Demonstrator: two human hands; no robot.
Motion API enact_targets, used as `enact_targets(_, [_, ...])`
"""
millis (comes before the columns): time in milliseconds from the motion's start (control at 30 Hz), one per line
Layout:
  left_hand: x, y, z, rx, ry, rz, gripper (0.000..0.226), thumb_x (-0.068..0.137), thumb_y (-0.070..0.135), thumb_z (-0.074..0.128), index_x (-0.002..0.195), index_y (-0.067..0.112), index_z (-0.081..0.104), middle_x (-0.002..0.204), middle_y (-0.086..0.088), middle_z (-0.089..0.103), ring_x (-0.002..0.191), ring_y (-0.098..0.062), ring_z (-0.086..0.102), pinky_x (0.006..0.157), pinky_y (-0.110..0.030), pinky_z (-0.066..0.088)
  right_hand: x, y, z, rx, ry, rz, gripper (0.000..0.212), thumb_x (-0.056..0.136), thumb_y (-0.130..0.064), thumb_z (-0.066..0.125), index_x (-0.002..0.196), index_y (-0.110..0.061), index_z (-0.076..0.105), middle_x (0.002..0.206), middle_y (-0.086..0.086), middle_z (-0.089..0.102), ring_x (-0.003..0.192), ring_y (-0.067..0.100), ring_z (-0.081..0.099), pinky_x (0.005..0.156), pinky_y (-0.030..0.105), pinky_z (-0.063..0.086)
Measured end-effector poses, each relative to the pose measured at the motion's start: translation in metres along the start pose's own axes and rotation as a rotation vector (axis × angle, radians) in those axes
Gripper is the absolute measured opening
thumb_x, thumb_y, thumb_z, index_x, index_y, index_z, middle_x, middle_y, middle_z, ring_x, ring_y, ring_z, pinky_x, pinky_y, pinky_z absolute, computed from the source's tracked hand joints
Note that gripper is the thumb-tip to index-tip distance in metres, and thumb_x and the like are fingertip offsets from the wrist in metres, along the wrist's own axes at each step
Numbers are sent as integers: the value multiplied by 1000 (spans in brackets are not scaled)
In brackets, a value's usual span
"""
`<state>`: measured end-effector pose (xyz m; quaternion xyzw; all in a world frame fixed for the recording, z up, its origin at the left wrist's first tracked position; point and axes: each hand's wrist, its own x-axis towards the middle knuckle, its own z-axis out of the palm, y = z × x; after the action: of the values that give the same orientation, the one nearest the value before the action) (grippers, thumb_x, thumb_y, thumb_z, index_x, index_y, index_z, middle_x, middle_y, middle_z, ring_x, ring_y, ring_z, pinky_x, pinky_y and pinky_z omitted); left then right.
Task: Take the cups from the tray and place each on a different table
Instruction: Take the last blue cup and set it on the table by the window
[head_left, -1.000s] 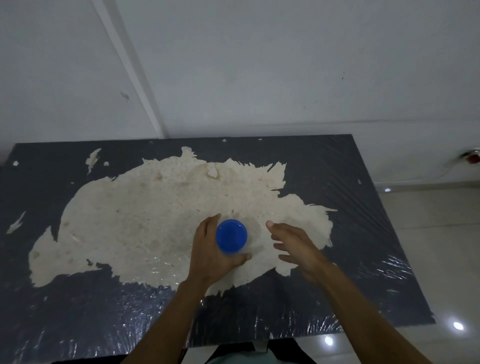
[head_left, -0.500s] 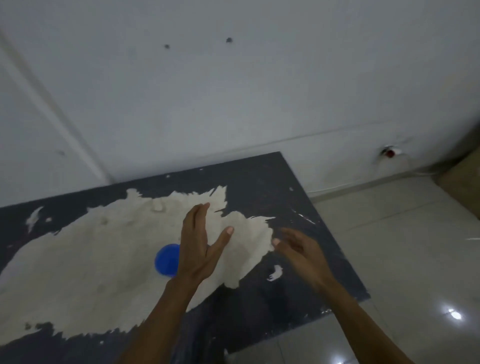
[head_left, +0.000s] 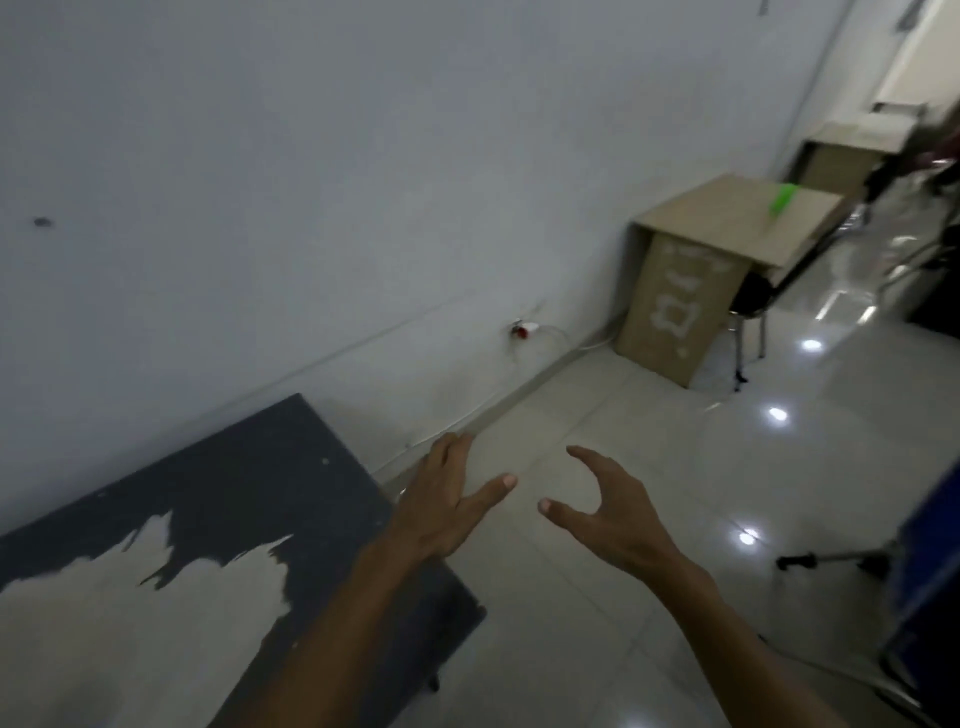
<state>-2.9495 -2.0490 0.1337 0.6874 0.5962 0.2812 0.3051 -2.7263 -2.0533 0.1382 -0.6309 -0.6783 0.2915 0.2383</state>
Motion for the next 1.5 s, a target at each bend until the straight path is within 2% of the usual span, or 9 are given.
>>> enact_targets(233, [99,93,71,187,-149,178,81,87,67,43,150,22,20,160,-6,19,145,-23,19,116,-49,25,20,65,-104,-162,226,85,86,79,-56,68,149,-27,28,154,2,31,138,21,34,108,41,39])
enact_targets(467, [213,168,132,298,-281,390,74,90,67,36,149,23,25,158,-7,23,144,-24,22,113,-44,24,63,124,-188,-272,379,214,87,80,-54,66,150,-26,24,155,5,30,140,22,32,106,39,38])
enact_targets(667, [332,229,171,396,-297,576,69,94,59,38,145,14,33,150,-9,38,137,-25,35,111,-43,32,137,164,-261,-332,435,305,89,82,-54,65,152,-22,20,157,7,25,144,24,23,112,41,30])
enact_targets(767, [389,256,187,403,-308,597,68,95,58,38,146,13,33,150,-9,39,137,-25,35,111,-41,32,177,181,-296,-322,437,362,90,82,-54,65,152,-22,18,158,7,25,145,23,23,114,43,33])
enact_targets(933, [475,295,218,392,-349,653,65,95,56,39,144,13,35,147,-11,40,136,-27,35,111,-47,32,232,210,-343,-293,471,429,90,83,-53,65,153,-22,17,157,6,26,143,22,26,112,44,34])
enact_targets(1100, [542,319,262,382,-358,704,65,93,57,41,141,13,37,143,-11,45,132,-26,40,109,-44,34,281,247,-381,-281,501,481,90,82,-53,66,153,-22,18,157,5,27,142,23,29,111,45,36])
enact_targets(1267, [617,347,309,377,-356,738,66,93,58,41,141,13,38,139,-11,48,129,-26,42,106,-45,36,339,299,-424,-290,525,511,91,81,-53,67,152,-23,18,157,5,27,142,23,30,109,47,38])
enact_targets(1500, [742,419,392,377,-359,777,66,94,56,41,144,14,33,145,-10,43,134,-25,37,109,-46,34,436,392,-514,-294,592,514,91,80,-54,68,151,-25,20,156,3,30,140,23,32,106,45,40])
